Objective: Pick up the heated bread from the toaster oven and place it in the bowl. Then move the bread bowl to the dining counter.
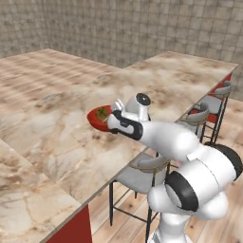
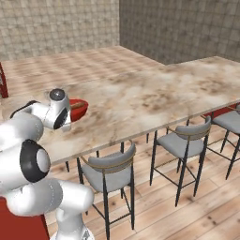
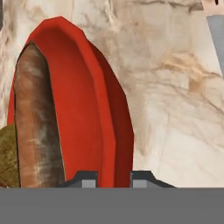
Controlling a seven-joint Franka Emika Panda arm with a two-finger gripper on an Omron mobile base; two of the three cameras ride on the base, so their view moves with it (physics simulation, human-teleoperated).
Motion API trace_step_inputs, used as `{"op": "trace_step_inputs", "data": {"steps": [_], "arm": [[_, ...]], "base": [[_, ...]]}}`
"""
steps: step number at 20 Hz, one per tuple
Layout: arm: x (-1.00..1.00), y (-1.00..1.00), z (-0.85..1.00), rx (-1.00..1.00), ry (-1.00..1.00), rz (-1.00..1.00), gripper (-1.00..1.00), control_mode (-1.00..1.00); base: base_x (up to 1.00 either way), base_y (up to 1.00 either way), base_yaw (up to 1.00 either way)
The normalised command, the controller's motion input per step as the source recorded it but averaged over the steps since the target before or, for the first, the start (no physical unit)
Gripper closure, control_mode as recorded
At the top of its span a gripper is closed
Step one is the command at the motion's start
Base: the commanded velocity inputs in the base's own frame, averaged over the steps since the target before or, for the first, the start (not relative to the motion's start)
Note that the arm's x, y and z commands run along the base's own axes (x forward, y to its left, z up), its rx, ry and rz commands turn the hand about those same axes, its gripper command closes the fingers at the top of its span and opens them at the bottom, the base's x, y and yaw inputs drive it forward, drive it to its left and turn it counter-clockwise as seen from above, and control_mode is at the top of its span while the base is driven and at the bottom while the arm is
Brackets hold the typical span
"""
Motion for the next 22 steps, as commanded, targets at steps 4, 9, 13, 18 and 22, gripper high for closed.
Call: {"op": "trace_step_inputs", "data": {"steps": [4,9,13,18,22], "arm": [[1.0,0.3,-0.83,0.0,-0.07,-0.02,1.0,-1.0],[0.53,0.03,-0.36,-0.01,-0.08,0.0,-1.0,-1.0],[-0.03,0.0,0.16,0.0,0.0,-0.01,-1.0,-1.0],[-0.39,0.0,0.97,0.0,-0.07,-0.03,-1.0,-1.0],[-0.76,-0.07,1.0,0.0,-0.25,-0.05,-1.0,-1.0]], "base": [[0.0,0.0,0.0],[0.0,0.0,0.0],[0.0,0.0,0.0],[0.0,0.0,0.0],[0.0,0.0,0.0]]}}
